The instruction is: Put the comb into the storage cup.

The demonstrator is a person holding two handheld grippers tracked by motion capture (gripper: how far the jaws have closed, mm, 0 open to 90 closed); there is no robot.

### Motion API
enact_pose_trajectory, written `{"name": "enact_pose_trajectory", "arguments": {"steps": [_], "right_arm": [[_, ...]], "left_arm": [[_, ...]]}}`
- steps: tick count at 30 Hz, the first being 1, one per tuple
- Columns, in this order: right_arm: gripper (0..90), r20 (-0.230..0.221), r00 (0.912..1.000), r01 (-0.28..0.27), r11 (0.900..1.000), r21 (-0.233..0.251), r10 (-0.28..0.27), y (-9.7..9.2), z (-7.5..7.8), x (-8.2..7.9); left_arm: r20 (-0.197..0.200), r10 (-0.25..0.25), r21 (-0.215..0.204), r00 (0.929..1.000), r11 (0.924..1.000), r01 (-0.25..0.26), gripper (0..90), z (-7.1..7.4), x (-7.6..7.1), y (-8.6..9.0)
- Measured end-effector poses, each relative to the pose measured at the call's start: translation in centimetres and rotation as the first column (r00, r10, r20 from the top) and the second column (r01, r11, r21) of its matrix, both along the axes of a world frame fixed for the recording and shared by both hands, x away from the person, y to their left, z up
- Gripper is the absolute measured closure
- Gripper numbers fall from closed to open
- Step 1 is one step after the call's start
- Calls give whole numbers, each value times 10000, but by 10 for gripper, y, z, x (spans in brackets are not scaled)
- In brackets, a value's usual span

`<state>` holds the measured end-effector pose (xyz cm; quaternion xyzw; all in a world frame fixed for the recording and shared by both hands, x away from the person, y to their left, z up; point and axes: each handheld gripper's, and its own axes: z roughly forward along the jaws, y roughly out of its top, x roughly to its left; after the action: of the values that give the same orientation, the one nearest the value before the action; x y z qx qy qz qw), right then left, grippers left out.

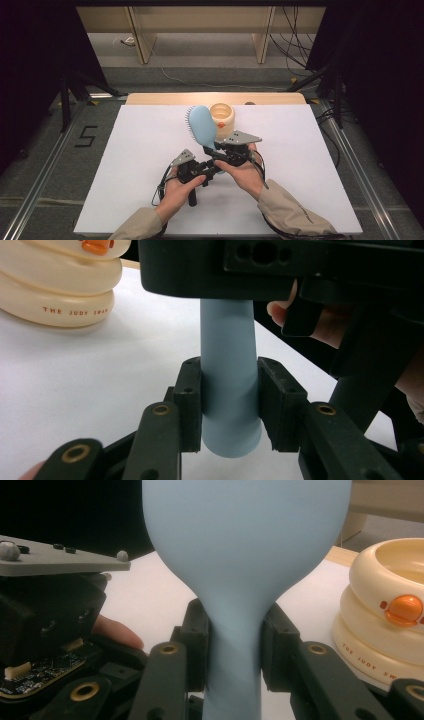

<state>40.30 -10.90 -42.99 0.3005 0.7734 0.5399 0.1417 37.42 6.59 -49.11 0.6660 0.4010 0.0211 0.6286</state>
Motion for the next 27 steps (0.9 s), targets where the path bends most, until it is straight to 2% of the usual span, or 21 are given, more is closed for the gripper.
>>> {"name": "enact_pose_trajectory", "arguments": {"steps": [15,21,27], "right_arm": [[633,34,10000,-23,9999,-104,24,1,1,0],[530,-82,10000,-6,10000,-95,6,1,3,2],[346,-479,9988,46,9999,-108,-51,-1,5,4]], "left_arm": [[-14,-93,-201,10000,9998,93,641,0,0,0],[22,-104,-176,9999,9998,104,641,0,0,1],[29,-79,-171,10000,9998,79,641,0,0,1]]}}
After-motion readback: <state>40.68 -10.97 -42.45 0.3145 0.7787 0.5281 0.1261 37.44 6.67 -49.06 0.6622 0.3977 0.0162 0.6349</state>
